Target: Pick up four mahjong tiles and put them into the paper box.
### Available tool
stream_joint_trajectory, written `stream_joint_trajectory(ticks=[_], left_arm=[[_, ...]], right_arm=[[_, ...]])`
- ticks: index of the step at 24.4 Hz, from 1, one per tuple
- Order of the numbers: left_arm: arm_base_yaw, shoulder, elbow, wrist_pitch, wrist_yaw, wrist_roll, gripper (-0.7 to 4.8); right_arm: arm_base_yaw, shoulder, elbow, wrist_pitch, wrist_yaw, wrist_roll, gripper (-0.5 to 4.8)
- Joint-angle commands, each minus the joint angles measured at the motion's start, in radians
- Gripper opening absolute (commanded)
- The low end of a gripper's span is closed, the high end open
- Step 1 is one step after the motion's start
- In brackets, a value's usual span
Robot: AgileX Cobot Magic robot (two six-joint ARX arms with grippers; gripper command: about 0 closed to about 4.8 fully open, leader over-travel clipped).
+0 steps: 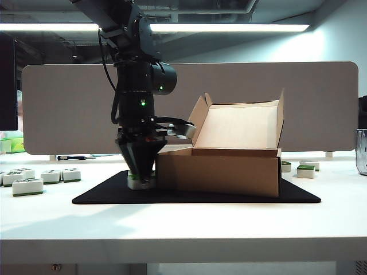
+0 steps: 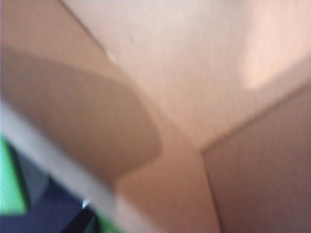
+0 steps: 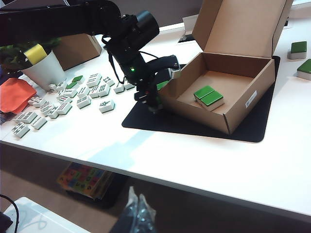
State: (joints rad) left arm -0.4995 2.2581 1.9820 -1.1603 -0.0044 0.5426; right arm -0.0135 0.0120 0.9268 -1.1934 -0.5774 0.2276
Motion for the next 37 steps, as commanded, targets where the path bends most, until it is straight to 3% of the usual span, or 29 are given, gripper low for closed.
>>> stream_joint_trajectory(ticks=[1,5,10,20,37], left_arm=[[-0.005,-0.012,0.061,-0.112,-0.049,-0.002,1.68],[-0.005,-0.014,0.152,-0.189,-0.071,-0.061,1.68],[-0.019,-0.017,0.266,-0.182,-0.051,-0.188,1.68],[-0.140,0.018,0.287,0.072,-0.014,-0.221,1.68],[-0.160,0.128,0.287,0.107,0.053,-0.244,1.69]], right_arm=[[0.000,-0.012,0.002,0.016,-0.003,0.000,-0.01],[0.000,-0.012,0.002,0.017,-0.046,0.000,-0.01],[0.000,-0.012,0.002,0.017,-0.182,0.000,-0.01],[0.000,-0.012,0.002,0.016,-0.181,0.000,-0.01],[0.000,-0.012,0.002,0.012,-0.183,0.000,-0.01]])
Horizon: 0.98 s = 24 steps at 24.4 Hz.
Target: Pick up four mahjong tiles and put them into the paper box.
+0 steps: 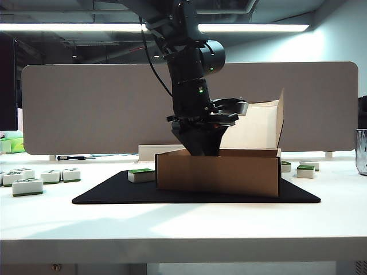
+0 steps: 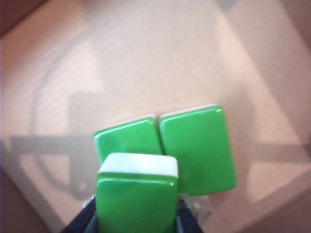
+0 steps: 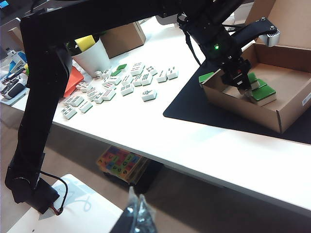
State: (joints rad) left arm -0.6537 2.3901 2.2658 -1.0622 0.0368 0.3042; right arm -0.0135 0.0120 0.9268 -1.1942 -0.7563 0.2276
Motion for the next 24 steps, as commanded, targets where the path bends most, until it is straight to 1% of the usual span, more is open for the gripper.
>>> stream_joint_trajectory(ticks=[1,7,8,12,13,14,15,16,19,24], left_arm=[[-0.006,-0.004,0.003,0.015,0.012,-0.006,1.69],[-0.006,-0.003,0.003,0.051,0.012,-0.010,1.70],[-0.006,-0.003,0.003,0.053,0.012,-0.022,1.85],[-0.006,-0.003,0.003,0.048,0.013,-0.028,1.97],[-0.006,-0.003,0.003,0.048,0.013,-0.028,2.23],[-0.006,-0.003,0.003,0.049,0.013,-0.028,2.65],[-0.006,-0.003,0.003,0.050,0.013,-0.028,2.95],[-0.006,-0.003,0.003,0.051,0.012,-0.028,3.16],[-0.006,-0.006,0.013,0.035,0.009,-0.028,3.18],[0.001,-0.053,0.058,-0.031,0.009,-0.026,3.18]], right_arm=[[0.000,-0.012,0.002,0.013,-0.005,0.000,-0.01],[0.000,-0.012,0.002,0.013,-0.005,0.000,-0.01],[0.000,-0.012,0.002,0.013,-0.005,0.000,-0.01],[0.000,-0.012,0.002,0.013,-0.005,0.000,-0.01],[0.000,-0.012,0.002,0.013,-0.005,0.000,-0.01],[0.000,-0.012,0.002,0.013,-0.005,0.000,-0.01],[0.000,-0.012,0.002,0.013,-0.005,0.000,-0.01],[0.000,-0.012,0.002,0.013,-0.005,0.000,-0.01],[0.000,-0.012,0.002,0.013,-0.005,0.000,-0.01],[0.000,-0.012,0.002,0.013,-0.002,0.000,-0.01]])
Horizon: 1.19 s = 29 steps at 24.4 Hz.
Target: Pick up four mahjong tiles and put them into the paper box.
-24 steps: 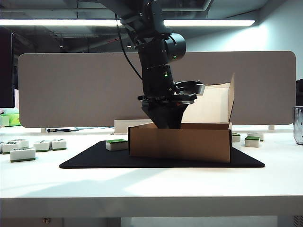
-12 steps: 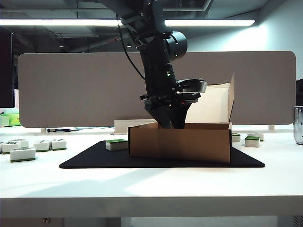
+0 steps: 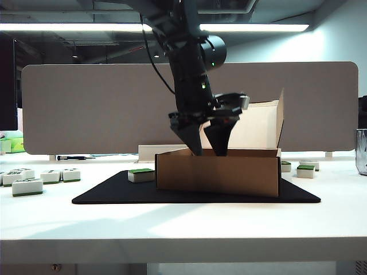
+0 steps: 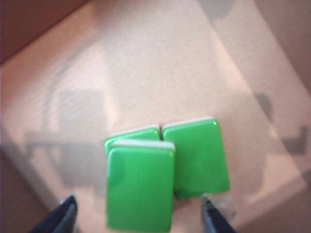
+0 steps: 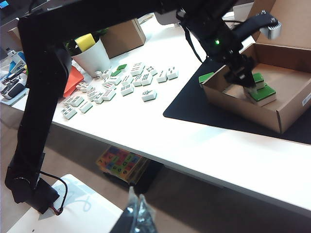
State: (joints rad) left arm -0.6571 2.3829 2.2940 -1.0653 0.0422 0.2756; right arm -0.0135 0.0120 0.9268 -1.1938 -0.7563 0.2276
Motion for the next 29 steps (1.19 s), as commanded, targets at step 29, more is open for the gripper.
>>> stream_joint_trajectory(ticks=[29], left_arm=[[0.230,-0.112,-0.262,0.095,-0.082,0.143,3.06]], right_arm=[[-0.002,-0.012,0.002,0.013,0.030,-0.001,-0.01]])
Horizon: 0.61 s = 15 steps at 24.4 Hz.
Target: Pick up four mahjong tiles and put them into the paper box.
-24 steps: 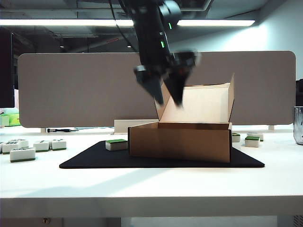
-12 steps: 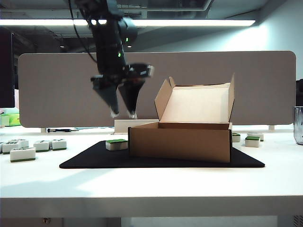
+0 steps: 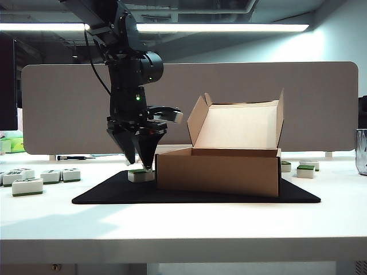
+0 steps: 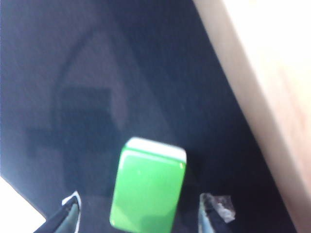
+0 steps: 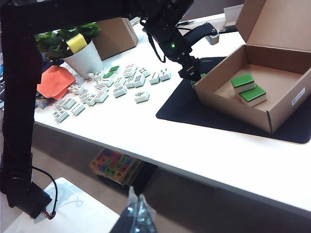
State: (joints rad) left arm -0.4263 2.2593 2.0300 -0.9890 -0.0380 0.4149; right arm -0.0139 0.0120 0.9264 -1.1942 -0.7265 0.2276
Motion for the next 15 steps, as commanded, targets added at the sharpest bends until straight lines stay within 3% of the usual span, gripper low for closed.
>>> stream_joint_trajectory(ticks=[1,4,7,9,11,15], left_arm=[[0.000,0.016,0.002,0.018,0.000,0.003,3.03],[0.000,0.037,-0.005,0.014,0.000,-0.004,2.94],[-0.001,0.043,-0.005,0.019,0.001,-0.004,1.73],[-0.001,0.041,-0.002,0.010,0.000,-0.004,1.22],[-0.003,0.036,0.039,-0.046,-0.003,-0.013,1.15],[-0.053,0.002,0.245,-0.123,0.043,-0.233,1.15]], right_arm=[[-0.001,-0.012,0.002,0.013,0.000,-0.001,-0.01],[-0.001,-0.012,0.002,0.013,0.000,-0.001,-0.01],[-0.001,-0.012,0.002,0.013,0.000,-0.001,-0.01],[-0.001,-0.012,0.002,0.013,0.003,-0.001,-0.01],[-0.001,-0.012,0.002,0.013,0.005,-0.001,-0.01],[-0.001,-0.012,0.002,0.017,0.018,-0.001,-0.01]])
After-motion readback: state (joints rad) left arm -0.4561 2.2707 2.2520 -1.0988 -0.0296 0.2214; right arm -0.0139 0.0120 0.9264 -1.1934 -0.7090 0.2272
